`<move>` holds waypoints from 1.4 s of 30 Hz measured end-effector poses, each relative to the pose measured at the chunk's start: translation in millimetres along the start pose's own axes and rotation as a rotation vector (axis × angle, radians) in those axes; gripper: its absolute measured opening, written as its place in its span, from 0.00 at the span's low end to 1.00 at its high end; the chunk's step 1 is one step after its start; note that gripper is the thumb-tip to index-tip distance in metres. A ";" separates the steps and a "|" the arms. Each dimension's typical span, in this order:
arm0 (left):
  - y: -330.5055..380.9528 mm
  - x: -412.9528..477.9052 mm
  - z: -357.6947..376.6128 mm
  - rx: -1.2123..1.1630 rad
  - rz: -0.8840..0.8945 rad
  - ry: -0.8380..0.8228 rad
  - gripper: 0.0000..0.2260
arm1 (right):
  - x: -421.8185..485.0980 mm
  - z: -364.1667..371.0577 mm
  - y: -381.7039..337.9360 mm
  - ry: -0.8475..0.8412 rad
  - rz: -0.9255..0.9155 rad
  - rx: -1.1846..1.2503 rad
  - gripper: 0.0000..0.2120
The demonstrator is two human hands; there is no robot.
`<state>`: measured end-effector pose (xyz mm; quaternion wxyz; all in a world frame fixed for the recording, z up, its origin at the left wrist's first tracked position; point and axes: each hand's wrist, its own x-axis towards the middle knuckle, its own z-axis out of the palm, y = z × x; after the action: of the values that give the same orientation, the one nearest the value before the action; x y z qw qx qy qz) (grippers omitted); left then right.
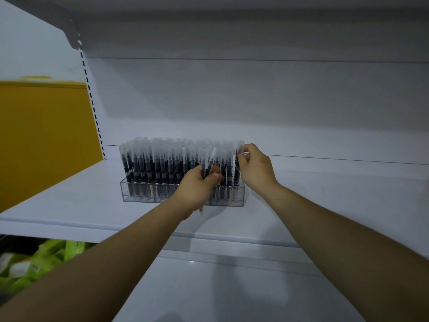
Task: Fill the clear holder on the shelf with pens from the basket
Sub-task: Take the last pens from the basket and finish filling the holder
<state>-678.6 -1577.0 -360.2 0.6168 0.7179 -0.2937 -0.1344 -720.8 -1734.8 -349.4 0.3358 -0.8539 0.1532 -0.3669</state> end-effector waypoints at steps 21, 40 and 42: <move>15.9 -9.4 12.6 0.119 0.071 -0.057 0.10 | -31.8 -23.1 -42.1 -0.207 -0.080 0.156 0.06; -7.1 -7.8 6.5 0.121 0.031 -0.060 0.05 | -8.9 -19.3 -18.8 0.072 0.051 0.277 0.06; -6.8 -6.3 5.1 0.160 0.041 -0.052 0.11 | -9.5 -15.5 -15.9 0.051 0.052 0.256 0.04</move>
<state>-684.7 -1577.0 -368.9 0.5522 0.7550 -0.3339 -0.1165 -738.4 -1725.5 -335.6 0.4471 -0.7903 0.1358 -0.3963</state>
